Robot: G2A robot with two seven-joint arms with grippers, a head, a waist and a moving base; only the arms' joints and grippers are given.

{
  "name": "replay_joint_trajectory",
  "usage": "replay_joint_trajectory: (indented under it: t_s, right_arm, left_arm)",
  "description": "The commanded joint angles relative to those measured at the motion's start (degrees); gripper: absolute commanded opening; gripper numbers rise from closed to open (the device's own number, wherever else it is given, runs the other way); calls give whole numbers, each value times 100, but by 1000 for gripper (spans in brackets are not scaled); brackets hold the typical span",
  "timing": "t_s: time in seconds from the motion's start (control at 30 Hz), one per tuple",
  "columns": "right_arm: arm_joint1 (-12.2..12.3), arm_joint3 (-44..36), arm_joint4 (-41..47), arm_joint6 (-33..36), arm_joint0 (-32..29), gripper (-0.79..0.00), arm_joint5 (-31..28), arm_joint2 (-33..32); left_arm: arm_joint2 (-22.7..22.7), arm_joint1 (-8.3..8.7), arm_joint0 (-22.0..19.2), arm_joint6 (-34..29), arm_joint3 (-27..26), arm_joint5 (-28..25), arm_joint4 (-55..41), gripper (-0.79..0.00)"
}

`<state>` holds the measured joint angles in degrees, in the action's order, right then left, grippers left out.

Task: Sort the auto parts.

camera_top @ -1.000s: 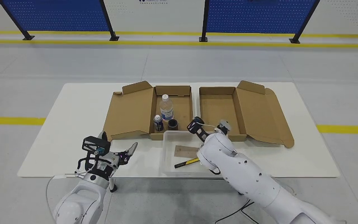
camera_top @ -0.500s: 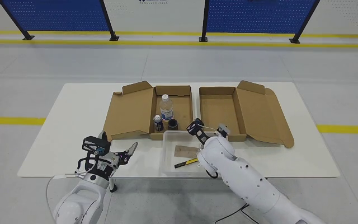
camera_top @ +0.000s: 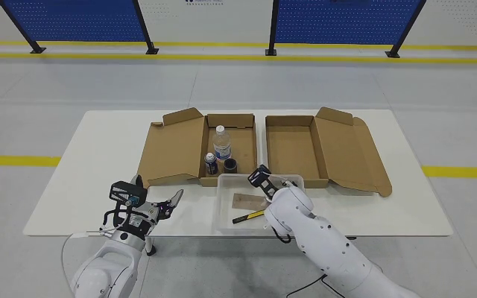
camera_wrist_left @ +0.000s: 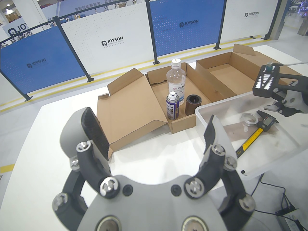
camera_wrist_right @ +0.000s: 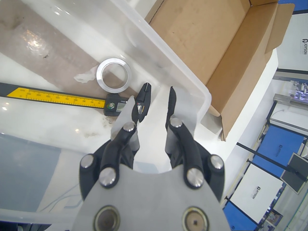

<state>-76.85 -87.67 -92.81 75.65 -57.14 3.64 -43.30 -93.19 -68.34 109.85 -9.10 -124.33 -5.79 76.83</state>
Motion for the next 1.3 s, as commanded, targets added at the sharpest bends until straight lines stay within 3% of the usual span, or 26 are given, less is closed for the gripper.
replay_joint_trajectory:
  t_s: [0.0,0.73,1.27]
  right_arm:
    - [-31,119,38,-54,26,-511,-36,6]
    - [-433,1192,210,-246,373,-539,-339,249]
    - [-564,1152,596,-203,321,-545,-522,25]
  left_arm:
    - [0,0,0,1,0,0,0,0]
    - [0,0,0,1,0,0,0,0]
    - [0,0,0,1,0,0,0,0]
